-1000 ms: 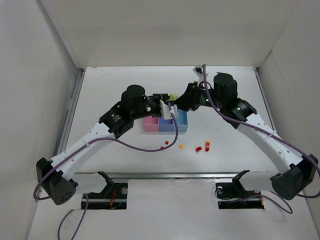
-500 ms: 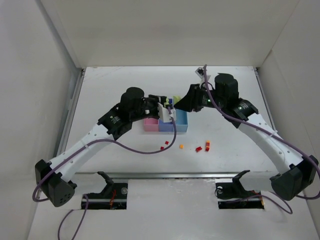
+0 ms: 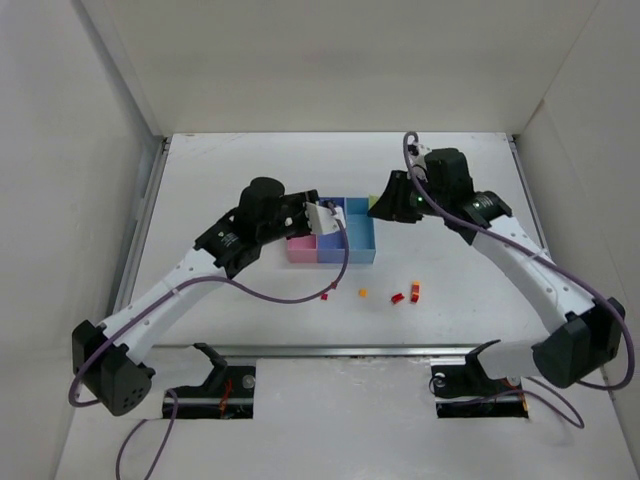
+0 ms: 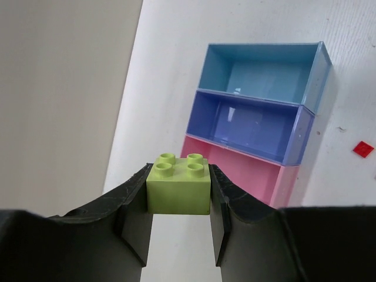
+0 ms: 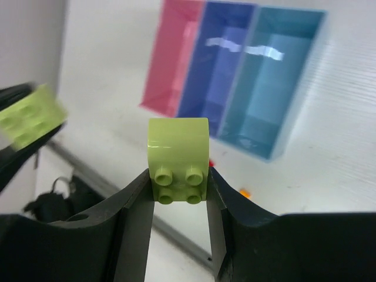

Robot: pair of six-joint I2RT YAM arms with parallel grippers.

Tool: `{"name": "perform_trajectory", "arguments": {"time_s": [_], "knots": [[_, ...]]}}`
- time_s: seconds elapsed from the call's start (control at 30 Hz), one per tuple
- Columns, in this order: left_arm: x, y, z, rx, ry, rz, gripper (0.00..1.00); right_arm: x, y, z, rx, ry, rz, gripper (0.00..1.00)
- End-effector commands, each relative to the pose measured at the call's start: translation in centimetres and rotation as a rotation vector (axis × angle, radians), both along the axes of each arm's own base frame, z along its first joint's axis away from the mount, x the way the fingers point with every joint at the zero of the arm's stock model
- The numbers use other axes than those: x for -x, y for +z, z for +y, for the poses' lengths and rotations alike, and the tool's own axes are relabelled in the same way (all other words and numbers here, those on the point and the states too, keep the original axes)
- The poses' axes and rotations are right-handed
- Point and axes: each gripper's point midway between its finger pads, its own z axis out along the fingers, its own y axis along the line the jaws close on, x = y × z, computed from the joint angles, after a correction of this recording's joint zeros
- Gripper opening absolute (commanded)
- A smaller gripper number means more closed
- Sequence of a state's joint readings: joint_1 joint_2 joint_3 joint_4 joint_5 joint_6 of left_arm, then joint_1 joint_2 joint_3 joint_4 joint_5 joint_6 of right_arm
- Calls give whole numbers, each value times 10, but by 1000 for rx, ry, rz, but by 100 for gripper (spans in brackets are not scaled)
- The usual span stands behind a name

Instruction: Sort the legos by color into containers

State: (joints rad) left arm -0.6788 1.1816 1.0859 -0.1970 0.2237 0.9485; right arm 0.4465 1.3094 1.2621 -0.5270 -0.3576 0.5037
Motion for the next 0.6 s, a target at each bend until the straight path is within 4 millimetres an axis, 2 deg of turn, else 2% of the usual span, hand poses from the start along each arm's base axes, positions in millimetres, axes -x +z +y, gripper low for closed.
{"name": "perform_trajectory", "arguments": {"time_s": [0.0,0.03,0.1,0.13,0.17,0.2,0.3,0.33,0.47,0.5,0.57], "knots": [[1,24,16,147,131,62,0,-32,-23,-24,144,-197,36,0],[0,18,23,161,169,88,0,-40,-39,-23,172,-204,68,0],[3,19,27,203,198,119,0,-53,-47,-15,178,-196,88,0],[8,19,27,234,199,144,0,-57,-70,-10,218,-164,138,0],[10,19,25,247,197,159,0,-66,-67,-7,220,-158,125,3],[13,22,27,258,200,165,0,-65,-73,-1,233,-144,144,5],[18,22,27,283,200,184,0,-74,-90,-3,298,-163,168,10],[18,22,27,283,200,184,0,-77,-90,-3,303,-170,164,17],[20,21,28,290,204,191,0,-79,-107,-2,319,-173,204,34],[20,19,27,291,204,190,0,-80,-116,-1,330,-171,220,35],[20,19,27,291,204,190,0,-80,-118,3,322,-145,229,35]]}}
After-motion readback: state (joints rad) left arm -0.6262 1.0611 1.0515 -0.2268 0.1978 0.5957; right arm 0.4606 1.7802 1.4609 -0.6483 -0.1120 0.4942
